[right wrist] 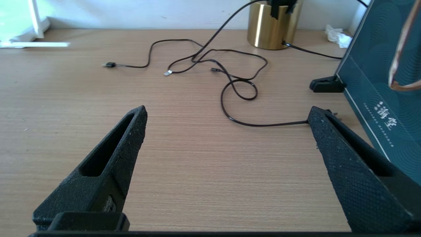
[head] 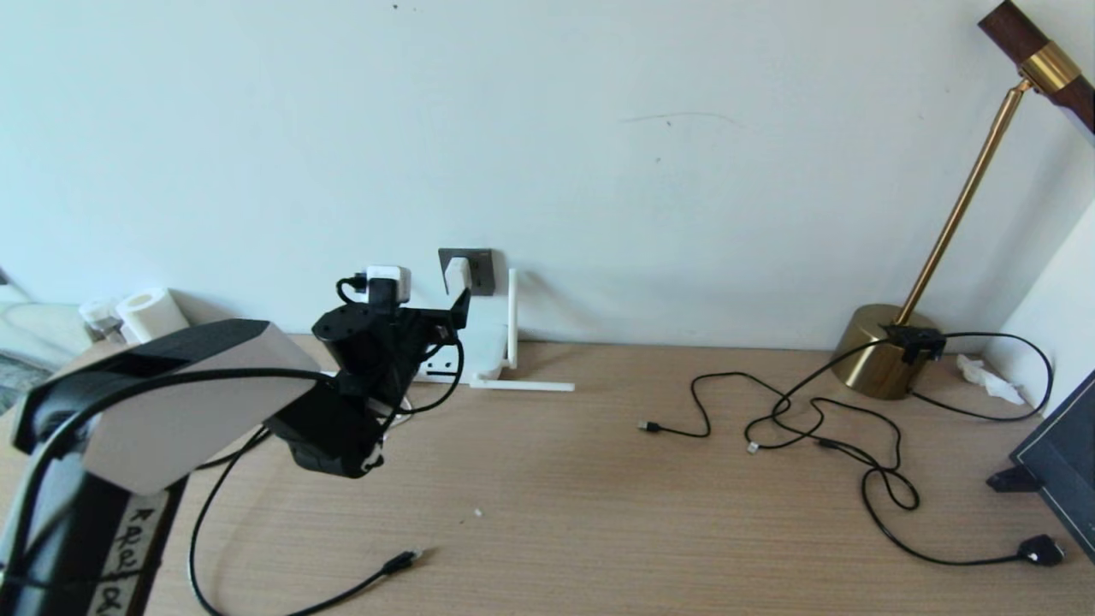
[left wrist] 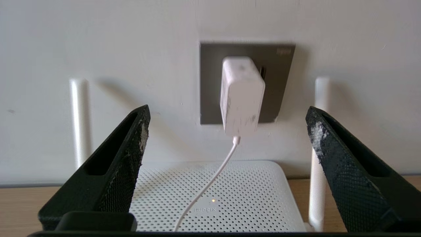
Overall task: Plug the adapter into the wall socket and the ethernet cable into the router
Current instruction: Plug plug into socket, then pick up cable
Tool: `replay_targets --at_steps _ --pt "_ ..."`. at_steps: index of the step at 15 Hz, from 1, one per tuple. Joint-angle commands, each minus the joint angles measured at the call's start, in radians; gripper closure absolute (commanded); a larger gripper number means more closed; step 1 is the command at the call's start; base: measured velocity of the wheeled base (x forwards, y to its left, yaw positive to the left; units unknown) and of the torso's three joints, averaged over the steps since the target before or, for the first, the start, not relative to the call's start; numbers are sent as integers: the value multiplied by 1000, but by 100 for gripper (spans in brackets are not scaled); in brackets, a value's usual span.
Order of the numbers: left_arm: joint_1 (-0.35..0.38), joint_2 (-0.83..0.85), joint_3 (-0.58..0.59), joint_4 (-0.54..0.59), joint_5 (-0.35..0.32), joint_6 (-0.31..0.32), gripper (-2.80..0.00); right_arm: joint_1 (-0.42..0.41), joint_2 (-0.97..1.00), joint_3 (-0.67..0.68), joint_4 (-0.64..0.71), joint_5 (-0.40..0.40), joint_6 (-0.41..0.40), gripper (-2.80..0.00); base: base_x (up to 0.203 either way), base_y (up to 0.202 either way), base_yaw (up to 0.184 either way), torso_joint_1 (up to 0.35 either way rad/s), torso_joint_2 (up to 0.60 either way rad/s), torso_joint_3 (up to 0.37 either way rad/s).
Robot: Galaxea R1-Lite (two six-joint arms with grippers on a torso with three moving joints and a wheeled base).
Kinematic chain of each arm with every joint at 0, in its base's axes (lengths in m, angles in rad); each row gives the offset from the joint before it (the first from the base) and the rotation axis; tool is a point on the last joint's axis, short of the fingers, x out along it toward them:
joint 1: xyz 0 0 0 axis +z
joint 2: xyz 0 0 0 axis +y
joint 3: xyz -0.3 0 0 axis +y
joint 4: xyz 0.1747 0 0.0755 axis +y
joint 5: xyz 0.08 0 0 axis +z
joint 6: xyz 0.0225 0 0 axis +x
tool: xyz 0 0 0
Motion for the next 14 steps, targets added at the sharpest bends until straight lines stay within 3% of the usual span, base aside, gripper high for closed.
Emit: replay_targets --at_steps 1,5,7,8,9,11,13,14 --pt "-7 -176 114 -7 -10 2 -280 0 0 0 1 0 0 -280 0 0 0 0 0 0" --pt "-31 -455 361 58 -86 7 -280 0 0 0 0 0 0 -280 0 0 0 0 0 0" --pt "-26 -648 475 235 -146 24 -280 0 0 0 0 0 0 -280 0 0 0 0 0 0" --pt "-19 -753 511 399 -177 38 -280 0 0 0 0 0 0 -280 0 0 0 0 0 0" --pt "-14 -850 534 632 -202 53 -280 0 0 -1 0 0 1 -280 0 0 0 0 0 0" --pt "-10 -1020 549 1164 -256 98 -280 0 0 0 0 0 0 -280 0 0 0 0 0 0" --pt "-9 -1127 535 1620 -301 192 -280 0 0 0 0 0 1 -280 0 0 0 0 0 0" --pt "-9 -1157 525 1784 -318 280 -280 0 0 -1 0 -1 0 -280 0 0 0 0 0 0"
